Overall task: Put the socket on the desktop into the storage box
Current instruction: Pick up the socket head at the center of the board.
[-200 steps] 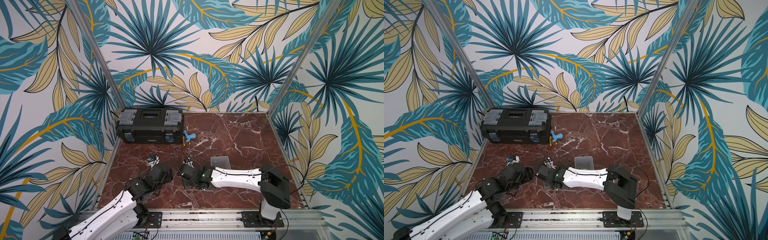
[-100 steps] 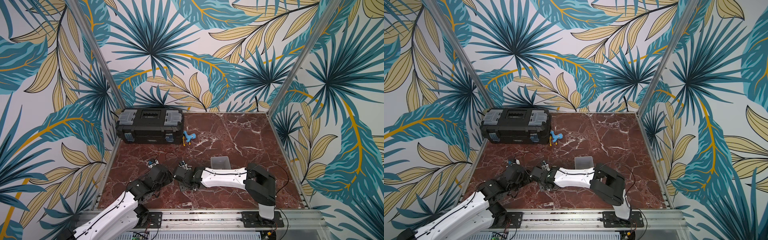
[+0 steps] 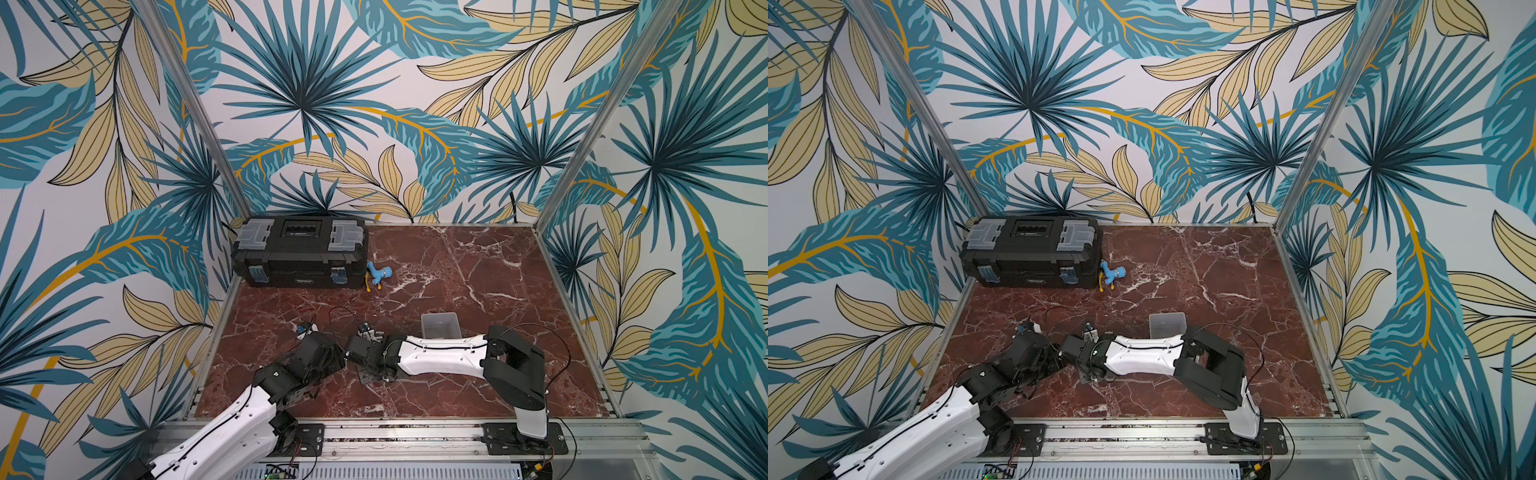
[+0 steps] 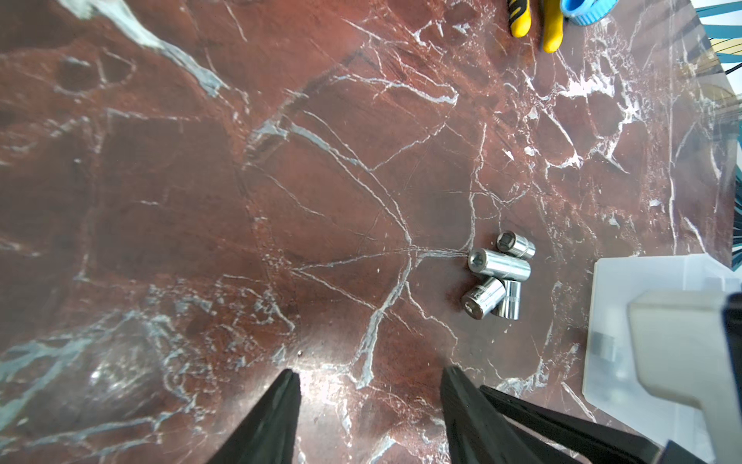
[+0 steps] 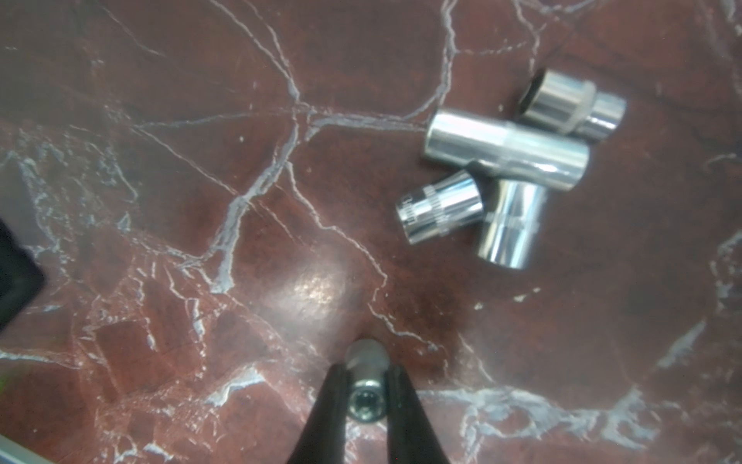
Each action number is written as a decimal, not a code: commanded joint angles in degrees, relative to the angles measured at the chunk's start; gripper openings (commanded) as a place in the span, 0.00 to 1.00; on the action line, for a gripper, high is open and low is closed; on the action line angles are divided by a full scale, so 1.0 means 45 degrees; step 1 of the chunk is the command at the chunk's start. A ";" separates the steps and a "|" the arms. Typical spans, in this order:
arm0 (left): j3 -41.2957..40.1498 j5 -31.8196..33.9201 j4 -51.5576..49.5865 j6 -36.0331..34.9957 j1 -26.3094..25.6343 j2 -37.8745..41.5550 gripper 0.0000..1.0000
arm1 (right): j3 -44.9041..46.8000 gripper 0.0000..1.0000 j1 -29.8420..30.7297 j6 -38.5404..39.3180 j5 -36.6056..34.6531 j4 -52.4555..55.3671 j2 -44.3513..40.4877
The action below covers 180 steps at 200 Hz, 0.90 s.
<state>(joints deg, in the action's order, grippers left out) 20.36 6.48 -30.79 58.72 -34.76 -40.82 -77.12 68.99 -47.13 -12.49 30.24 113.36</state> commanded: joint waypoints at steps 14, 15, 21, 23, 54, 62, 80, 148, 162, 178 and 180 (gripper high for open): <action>-0.0384 -0.0764 0.0755 -0.0384 0.0079 0.0281 0.59 | 0.0861 0.00 0.0059 0.0223 -0.0606 0.0018 -0.1290; -0.0384 -0.0789 0.0781 -0.0398 0.0093 0.0281 0.59 | 0.0861 0.00 0.0059 0.0223 -0.0606 0.0018 -0.1290; -0.0403 -0.0898 0.0941 -0.0474 0.0079 0.0272 0.58 | 0.1089 0.00 0.0058 0.0285 -0.0752 -0.0117 -0.1686; -0.0403 -0.0943 0.0981 -0.0496 0.0076 0.0264 0.58 | 0.1173 0.00 0.0049 0.0295 -0.0782 -0.0157 -0.1800; -0.0359 -0.1890 0.2007 -0.0904 0.0089 0.0128 0.53 | 0.2226 0.00 0.0040 0.0577 -0.1253 -0.0728 -0.3871; -0.0345 -0.2114 0.2325 -0.1007 0.0086 0.0017 0.51 | 0.2449 0.00 0.0012 0.0591 -0.1441 -0.0760 -0.4350; 0.0003 -0.2642 0.2693 -0.1317 0.0072 -0.0437 0.46 | 0.2958 0.00 -0.0252 0.0487 -0.1523 -0.0780 -0.5333; 0.1063 -0.2312 0.4813 -0.2412 -0.1993 -0.2121 0.33 | 0.6304 0.00 -0.2031 0.0298 -0.0020 -0.2315 -1.0027; 0.1328 -0.2271 0.5148 -0.2600 -0.2408 -0.2234 0.29 | 0.6779 0.00 -0.2633 0.0193 0.0499 -0.2333 -1.0818; 0.1543 -0.1695 0.5452 -0.3016 -0.2978 -0.1857 0.28 | 0.7276 0.00 -0.3244 0.0210 0.1099 -0.2479 -1.1729; 0.1558 -0.1631 0.5493 -0.3060 -0.3036 -0.1811 0.28 | 0.7339 0.00 -0.3291 0.0213 0.1160 -0.2491 -1.1835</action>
<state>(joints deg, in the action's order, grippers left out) 23.27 -4.45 -11.55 48.71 -45.63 -50.76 -47.29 56.88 -45.84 -11.97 21.12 64.60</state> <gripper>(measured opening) 0.285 0.192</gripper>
